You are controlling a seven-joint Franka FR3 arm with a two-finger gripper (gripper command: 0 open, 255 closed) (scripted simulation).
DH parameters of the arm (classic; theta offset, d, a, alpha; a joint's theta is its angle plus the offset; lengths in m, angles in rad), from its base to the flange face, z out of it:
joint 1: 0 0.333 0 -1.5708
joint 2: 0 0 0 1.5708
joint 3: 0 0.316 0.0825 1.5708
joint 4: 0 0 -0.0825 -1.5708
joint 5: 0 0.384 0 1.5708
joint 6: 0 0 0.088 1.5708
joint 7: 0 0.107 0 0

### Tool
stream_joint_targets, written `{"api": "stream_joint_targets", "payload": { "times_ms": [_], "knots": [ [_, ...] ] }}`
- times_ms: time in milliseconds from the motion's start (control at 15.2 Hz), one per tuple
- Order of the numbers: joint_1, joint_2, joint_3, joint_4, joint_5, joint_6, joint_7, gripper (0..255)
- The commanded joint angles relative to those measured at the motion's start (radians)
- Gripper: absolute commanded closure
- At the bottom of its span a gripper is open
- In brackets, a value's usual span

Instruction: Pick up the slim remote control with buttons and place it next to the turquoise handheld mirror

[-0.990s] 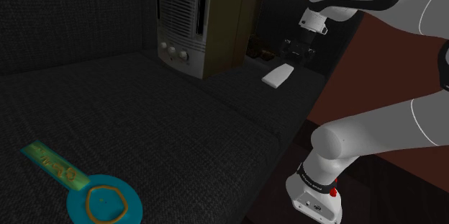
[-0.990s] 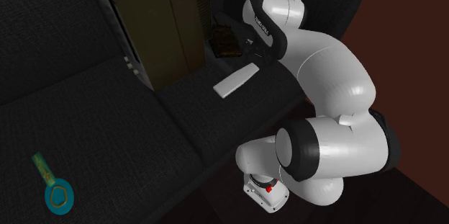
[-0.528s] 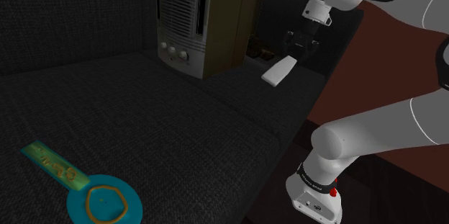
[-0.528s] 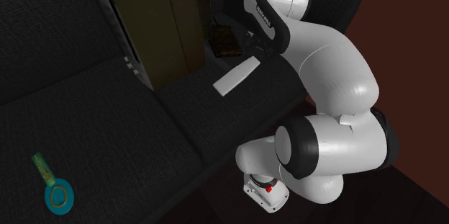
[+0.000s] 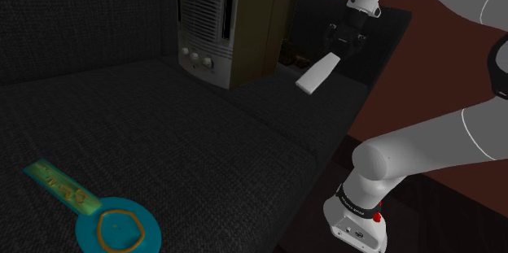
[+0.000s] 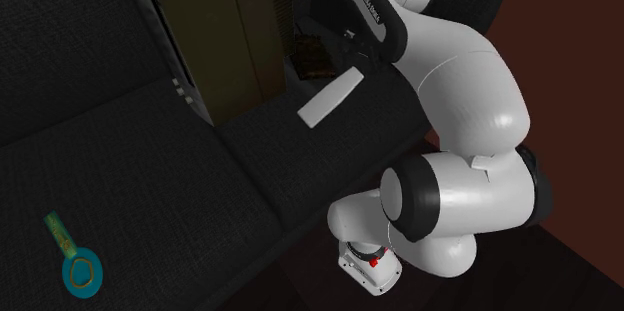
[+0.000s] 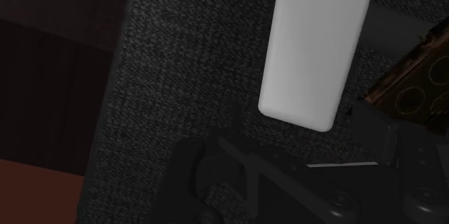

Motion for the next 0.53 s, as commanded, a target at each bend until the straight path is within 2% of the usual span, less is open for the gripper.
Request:
{"api": "stream_joint_targets", "payload": {
  "times_ms": [0, 462],
  "knots": [
    [0.005, -0.023, 0.02, -0.009, 0.009, -0.011, 0.025, 255],
    [0.038, -0.155, 0.157, -0.109, 0.085, -0.021, 0.186, 255]
  ]
}}
